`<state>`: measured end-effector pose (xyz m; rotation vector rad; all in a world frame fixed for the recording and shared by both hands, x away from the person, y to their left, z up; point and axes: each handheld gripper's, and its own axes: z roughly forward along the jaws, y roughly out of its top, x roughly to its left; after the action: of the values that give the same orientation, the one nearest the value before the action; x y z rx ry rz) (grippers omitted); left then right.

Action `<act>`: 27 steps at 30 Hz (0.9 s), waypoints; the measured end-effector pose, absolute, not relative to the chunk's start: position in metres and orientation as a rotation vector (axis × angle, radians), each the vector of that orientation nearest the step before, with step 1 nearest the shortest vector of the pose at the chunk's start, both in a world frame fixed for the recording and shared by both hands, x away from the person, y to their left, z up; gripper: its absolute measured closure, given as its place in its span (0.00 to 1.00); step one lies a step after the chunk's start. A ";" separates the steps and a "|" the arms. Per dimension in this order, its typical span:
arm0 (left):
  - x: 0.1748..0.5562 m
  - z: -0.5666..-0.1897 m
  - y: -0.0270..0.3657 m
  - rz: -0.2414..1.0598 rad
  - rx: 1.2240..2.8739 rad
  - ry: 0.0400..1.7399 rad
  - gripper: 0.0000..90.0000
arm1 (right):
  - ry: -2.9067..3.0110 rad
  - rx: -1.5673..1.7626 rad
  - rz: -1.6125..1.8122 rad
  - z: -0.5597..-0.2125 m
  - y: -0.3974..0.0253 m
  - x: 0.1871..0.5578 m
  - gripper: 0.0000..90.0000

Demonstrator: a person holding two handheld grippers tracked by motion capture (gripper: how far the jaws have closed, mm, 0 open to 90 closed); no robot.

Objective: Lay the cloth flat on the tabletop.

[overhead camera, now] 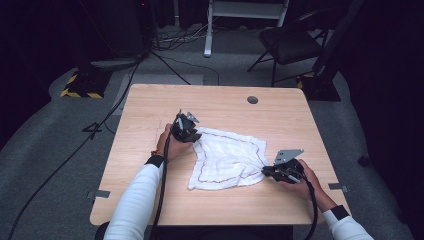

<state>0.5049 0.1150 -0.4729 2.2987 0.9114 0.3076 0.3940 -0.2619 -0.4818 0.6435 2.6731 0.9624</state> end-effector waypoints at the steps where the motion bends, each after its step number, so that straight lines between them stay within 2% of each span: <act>1: 0.499 -0.468 0.114 0.302 2.290 0.882 0.75 | 2.673 0.643 0.962 -0.482 -0.262 0.394 0.85; 2: 0.484 -0.461 0.110 0.293 2.267 0.802 0.69 | 2.639 0.662 0.998 -0.478 -0.263 0.394 0.80; 5: 0.469 -0.460 0.105 0.272 2.270 0.759 0.64 | 2.564 0.717 1.016 -0.471 -0.266 0.396 0.67; 6: 0.452 -0.461 0.098 0.258 2.298 0.692 0.64 | 2.537 0.741 1.018 -0.469 -0.267 0.398 0.67; 9: 0.435 -0.467 0.091 0.262 2.359 0.619 0.64 | 2.459 0.817 1.031 -0.464 -0.271 0.406 0.66; 15: 0.433 -0.481 0.092 0.217 2.380 0.672 0.71 | 2.424 0.880 1.021 -0.465 -0.265 0.426 0.66; 21: 0.428 -0.486 0.093 0.231 2.393 0.681 0.70 | 2.408 0.983 0.875 -0.485 -0.256 0.462 0.65; 27: 0.422 -0.486 0.100 0.235 2.402 0.677 0.70 | 2.348 1.001 0.819 -0.489 -0.262 0.469 0.66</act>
<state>0.4218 0.0998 -0.4861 2.4019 0.6768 0.2351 0.4694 -0.2624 -0.4887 1.0009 2.3481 0.8194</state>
